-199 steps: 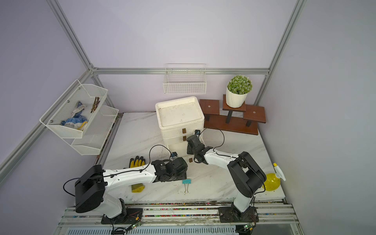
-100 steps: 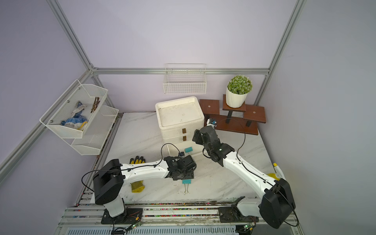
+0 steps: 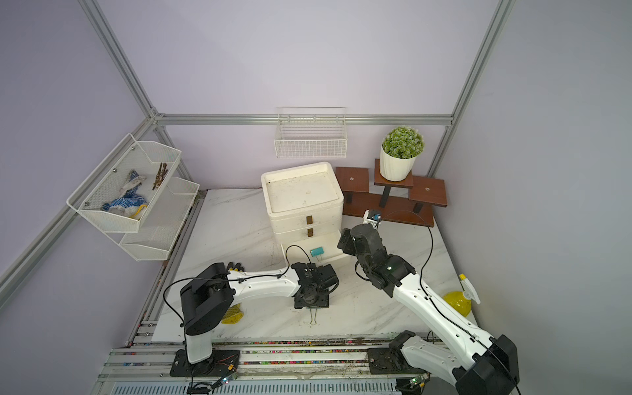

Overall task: Put the binder clips in the drawer according to color
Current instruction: Pick up the binder clip at the center of the board, then place the binder clip in the drawer.

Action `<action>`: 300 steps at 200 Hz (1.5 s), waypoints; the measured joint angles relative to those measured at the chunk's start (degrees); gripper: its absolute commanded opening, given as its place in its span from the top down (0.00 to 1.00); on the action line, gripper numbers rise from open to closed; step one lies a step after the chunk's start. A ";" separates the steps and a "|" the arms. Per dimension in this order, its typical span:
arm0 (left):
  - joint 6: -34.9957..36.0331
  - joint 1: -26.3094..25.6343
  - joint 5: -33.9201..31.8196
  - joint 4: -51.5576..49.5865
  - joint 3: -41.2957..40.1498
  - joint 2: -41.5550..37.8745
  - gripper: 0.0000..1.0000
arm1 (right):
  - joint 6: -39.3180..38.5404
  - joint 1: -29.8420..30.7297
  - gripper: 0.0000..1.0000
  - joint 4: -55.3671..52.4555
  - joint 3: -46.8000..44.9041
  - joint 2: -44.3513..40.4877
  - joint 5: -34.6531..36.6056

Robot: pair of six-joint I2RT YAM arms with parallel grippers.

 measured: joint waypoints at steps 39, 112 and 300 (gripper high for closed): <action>0.13 0.00 0.00 -0.35 0.44 0.17 0.64 | 0.57 0.00 0.16 -0.70 -1.73 -2.05 0.07; 1.68 0.17 -12.41 -8.81 11.65 -6.21 0.67 | 2.93 0.00 0.17 -2.80 -9.97 -9.55 0.37; 10.78 10.25 -35.58 3.54 11.96 1.01 0.57 | 5.73 0.00 0.18 -1.66 -19.21 -14.95 -11.37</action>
